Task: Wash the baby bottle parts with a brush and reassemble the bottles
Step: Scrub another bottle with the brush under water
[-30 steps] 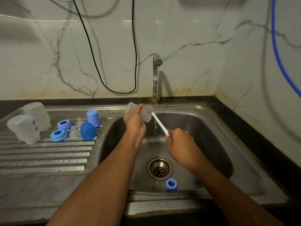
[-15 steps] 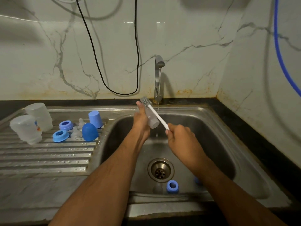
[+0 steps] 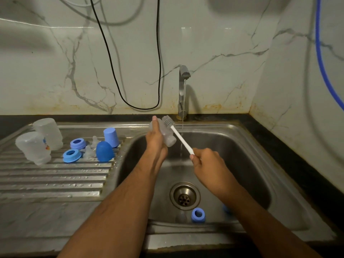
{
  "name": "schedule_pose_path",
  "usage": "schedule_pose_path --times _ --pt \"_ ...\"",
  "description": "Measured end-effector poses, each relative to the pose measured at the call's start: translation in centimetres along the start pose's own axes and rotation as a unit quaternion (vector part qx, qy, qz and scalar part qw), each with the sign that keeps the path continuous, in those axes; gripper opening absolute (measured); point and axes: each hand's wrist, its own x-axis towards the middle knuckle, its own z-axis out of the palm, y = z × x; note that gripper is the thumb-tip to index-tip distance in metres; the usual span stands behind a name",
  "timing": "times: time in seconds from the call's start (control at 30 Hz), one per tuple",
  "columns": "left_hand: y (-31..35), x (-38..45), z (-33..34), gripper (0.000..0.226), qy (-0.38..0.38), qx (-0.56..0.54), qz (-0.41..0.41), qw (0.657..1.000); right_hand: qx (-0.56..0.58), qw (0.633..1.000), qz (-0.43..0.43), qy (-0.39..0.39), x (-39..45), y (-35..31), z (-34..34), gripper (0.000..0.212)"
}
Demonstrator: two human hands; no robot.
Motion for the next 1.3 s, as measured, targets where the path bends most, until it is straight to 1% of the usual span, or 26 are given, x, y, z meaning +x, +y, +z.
schedule_pose_path --times 0.07,0.13,0.17,0.23,0.3,0.33,0.37,0.43,0.53,0.6,0.77,0.83,0.97,1.1,1.2,1.3 --pt "0.1 0.8 -1.0 0.067 0.036 0.002 0.004 0.999 -0.001 1.0 0.0 -0.016 -0.8 0.6 0.1 0.025" --pt "0.1 1.5 -1.9 0.063 0.074 -0.026 0.0 0.997 0.0 1.0 -0.001 -0.027 -1.1 0.7 0.1 0.026" --pt "0.1 1.8 -2.2 0.06 0.075 -0.046 -0.011 0.996 -0.001 1.0 -0.004 -0.028 -1.1 0.6 0.1 0.027" --pt "-0.2 2.0 -2.6 0.058 0.033 -0.078 -0.042 0.996 -0.023 0.999 -0.014 -0.027 -1.0 0.4 0.5 0.027" --pt "-0.3 1.7 -2.3 0.067 -0.015 -0.069 -0.056 0.996 -0.048 0.998 -0.018 -0.024 -0.9 0.0 0.8 0.027" --pt "-0.4 1.6 -1.9 0.071 -0.025 -0.046 -0.056 0.997 -0.05 0.998 -0.018 -0.021 -0.8 -0.2 1.0 0.027" --pt "-0.4 1.4 -1.5 0.071 -0.022 -0.019 -0.048 0.998 -0.052 0.998 -0.02 -0.016 -0.6 -0.3 1.2 0.026" --pt "-0.5 0.9 -0.7 0.064 0.001 0.011 -0.024 1.0 -0.064 0.998 -0.024 -0.005 0.1 -0.7 1.3 0.024" --pt "-0.6 0.9 0.1 0.059 0.001 0.021 -0.011 1.0 -0.069 0.998 -0.013 0.003 0.8 -0.8 1.2 0.021" --pt "-0.6 1.1 0.0 0.059 0.01 0.028 -0.004 1.0 -0.057 0.998 -0.011 0.002 0.6 -0.6 1.0 0.024" --pt "0.4 2.1 -2.1 0.059 0.07 -0.014 -0.001 0.997 -0.018 0.998 -0.018 -0.049 -1.4 -0.1 0.9 0.028" --pt "0.5 2.3 -2.4 0.061 0.07 -0.021 -0.001 0.997 0.001 0.999 -0.02 -0.039 -1.2 -0.2 0.8 0.028" --pt "-0.5 0.8 -0.5 0.052 0.023 -0.003 0.007 1.0 -0.014 1.0 -0.014 -0.011 0.4 -0.5 0.6 0.027" --pt "-0.4 0.9 0.0 0.062 -0.005 -0.024 0.001 1.0 0.003 1.0 -0.009 -0.003 0.1 -0.1 0.1 0.027" --pt "0.1 1.8 -1.4 0.066 0.013 -0.061 -0.009 0.998 0.015 0.999 -0.008 -0.031 -1.0 0.5 0.3 0.026" --pt "0.0 2.4 -2.4 0.066 0.064 -0.063 -0.027 0.996 -0.007 0.999 -0.005 -0.043 -0.8 0.8 0.7 0.025"
